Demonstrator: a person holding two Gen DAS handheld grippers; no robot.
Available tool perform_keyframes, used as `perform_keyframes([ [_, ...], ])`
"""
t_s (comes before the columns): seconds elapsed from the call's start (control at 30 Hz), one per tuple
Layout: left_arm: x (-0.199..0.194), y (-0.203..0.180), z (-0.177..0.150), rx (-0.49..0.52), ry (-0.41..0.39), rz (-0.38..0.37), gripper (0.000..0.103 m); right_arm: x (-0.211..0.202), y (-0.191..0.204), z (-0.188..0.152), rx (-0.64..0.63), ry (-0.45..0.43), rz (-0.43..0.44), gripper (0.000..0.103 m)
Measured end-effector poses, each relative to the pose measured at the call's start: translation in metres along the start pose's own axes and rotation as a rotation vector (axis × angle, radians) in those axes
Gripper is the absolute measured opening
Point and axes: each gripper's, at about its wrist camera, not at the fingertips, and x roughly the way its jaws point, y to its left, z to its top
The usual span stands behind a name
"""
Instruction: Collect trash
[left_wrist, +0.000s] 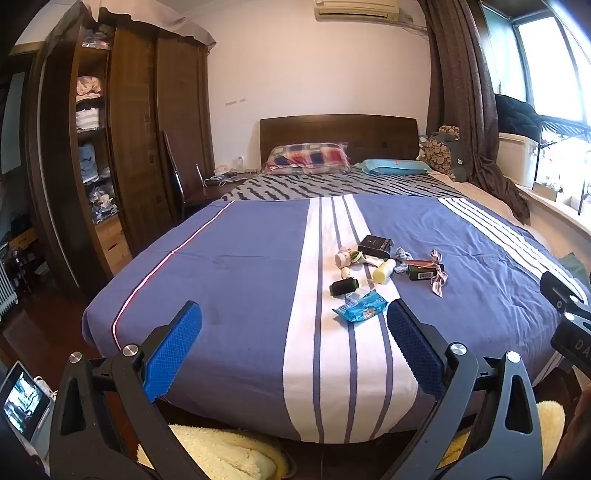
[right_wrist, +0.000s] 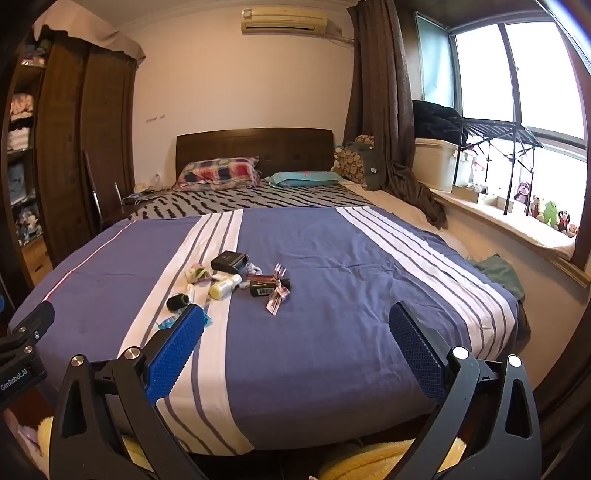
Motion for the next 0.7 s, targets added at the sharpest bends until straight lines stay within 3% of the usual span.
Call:
perform_keyframes([
  [0.7, -0.007, -0.001, 0.004, 0.002, -0.019, 0.004, 0.095, 0.004, -0.004, -0.006, 0.015, 0.011, 0.012, 0.1],
])
